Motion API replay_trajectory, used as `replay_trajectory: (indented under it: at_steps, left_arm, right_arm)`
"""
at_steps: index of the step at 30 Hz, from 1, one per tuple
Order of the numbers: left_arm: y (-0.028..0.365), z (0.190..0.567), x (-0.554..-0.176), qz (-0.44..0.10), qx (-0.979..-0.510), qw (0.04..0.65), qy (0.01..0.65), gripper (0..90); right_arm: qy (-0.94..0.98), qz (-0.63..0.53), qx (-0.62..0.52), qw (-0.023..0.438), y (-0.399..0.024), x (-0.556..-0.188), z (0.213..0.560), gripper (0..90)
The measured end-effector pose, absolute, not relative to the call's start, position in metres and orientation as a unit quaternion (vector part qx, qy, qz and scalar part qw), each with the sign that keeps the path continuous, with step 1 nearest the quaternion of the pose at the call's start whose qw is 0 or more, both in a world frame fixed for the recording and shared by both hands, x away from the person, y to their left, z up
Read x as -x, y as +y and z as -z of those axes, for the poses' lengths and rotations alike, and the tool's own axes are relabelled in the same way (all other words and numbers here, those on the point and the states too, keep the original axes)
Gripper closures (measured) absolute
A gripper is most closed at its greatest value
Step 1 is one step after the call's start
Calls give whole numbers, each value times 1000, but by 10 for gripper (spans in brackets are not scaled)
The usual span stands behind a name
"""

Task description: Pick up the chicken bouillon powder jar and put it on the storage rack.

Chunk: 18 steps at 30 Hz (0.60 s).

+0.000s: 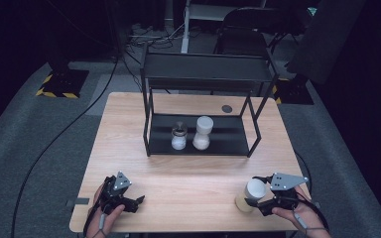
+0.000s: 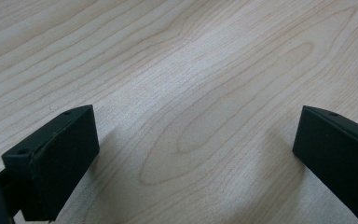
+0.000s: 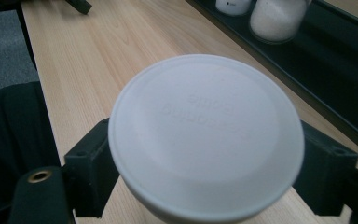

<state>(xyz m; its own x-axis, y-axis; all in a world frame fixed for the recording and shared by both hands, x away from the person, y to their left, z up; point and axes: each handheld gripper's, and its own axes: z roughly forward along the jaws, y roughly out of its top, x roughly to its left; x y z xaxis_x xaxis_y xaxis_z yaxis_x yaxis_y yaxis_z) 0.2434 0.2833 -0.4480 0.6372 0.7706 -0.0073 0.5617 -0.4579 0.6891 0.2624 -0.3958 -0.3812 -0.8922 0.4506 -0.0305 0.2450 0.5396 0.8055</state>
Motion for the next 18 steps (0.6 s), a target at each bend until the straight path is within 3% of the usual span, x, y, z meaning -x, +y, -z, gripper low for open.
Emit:
replay_trajectory:
  at_steps: [5,18]
  left_arm:
    - [283,448,-243,-155,-840,337,397,3]
    - [283,448,-243,-155,-840,337,397,3]
  right_arm:
    - [870,-438,-196,115,-394,-264,381,330]
    - [872,-437,-191,107,-392,-266,376,338]
